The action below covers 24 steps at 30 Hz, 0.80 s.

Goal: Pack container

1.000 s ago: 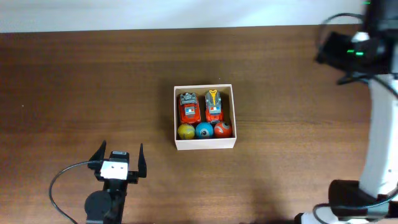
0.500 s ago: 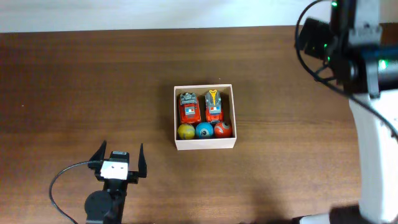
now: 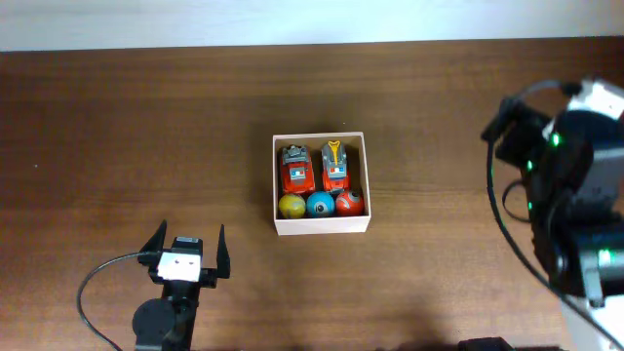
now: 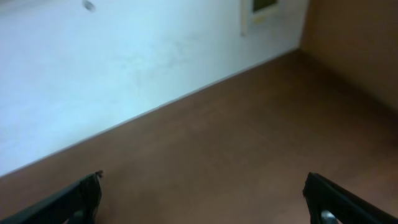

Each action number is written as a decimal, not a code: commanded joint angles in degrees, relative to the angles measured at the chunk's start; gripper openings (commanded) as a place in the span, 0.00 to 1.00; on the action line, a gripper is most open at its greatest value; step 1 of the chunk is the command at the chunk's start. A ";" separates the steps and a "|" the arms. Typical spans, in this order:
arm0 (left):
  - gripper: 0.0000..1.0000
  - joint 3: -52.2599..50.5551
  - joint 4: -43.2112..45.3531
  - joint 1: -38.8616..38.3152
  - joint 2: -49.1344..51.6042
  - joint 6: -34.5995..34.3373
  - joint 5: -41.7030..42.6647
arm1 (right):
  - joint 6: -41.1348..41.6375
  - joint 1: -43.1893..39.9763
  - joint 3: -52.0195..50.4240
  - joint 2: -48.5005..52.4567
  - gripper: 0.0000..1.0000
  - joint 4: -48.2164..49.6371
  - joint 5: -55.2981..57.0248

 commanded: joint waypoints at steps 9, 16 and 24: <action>0.99 -0.28 0.11 0.28 -0.46 0.92 0.63 | 0.13 -3.65 -29.57 -22.62 0.99 16.52 -7.34; 0.99 -0.28 0.11 0.28 -0.46 0.92 0.63 | 0.13 -3.65 -43.80 -32.59 0.99 25.53 -12.39; 0.99 -0.28 0.11 0.28 -0.46 0.92 0.63 | 0.15 -3.65 -49.94 -40.98 0.99 25.66 -12.57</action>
